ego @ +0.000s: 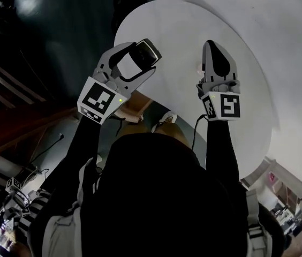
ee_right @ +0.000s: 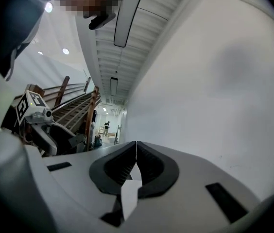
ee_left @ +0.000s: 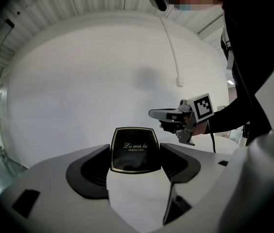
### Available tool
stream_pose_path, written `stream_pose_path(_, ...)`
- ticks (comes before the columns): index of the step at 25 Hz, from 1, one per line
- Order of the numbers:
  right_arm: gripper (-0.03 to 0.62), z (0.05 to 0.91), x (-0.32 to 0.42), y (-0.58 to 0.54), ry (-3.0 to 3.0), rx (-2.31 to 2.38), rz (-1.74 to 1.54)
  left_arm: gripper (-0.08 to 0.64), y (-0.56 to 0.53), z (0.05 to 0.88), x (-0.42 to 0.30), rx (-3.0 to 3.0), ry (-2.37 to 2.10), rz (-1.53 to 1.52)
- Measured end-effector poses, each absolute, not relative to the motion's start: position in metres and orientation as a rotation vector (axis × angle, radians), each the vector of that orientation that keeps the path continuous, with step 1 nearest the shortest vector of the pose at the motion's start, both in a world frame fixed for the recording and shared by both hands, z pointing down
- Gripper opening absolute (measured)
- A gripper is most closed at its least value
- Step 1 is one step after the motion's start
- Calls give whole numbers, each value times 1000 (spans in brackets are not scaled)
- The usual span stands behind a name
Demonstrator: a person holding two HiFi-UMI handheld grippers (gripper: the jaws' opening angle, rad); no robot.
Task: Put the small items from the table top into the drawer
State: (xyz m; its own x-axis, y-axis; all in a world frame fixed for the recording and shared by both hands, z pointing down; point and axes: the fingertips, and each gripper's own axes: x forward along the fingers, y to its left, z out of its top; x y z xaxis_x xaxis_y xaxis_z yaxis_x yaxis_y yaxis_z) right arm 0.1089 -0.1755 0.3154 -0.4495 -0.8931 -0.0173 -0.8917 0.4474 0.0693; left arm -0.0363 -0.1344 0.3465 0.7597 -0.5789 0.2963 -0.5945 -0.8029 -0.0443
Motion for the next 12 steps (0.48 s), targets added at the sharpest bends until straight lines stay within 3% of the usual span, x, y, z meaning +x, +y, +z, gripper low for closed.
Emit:
stream_pose_path(5,28,326,88,-175,-2684,1575,-79,336,-118,370,-68,2848,-995,546)
stream_pose_path(12,28,338,78,-171,-2688,1526,-44,336,-58,474,-106,2642,-816,840)
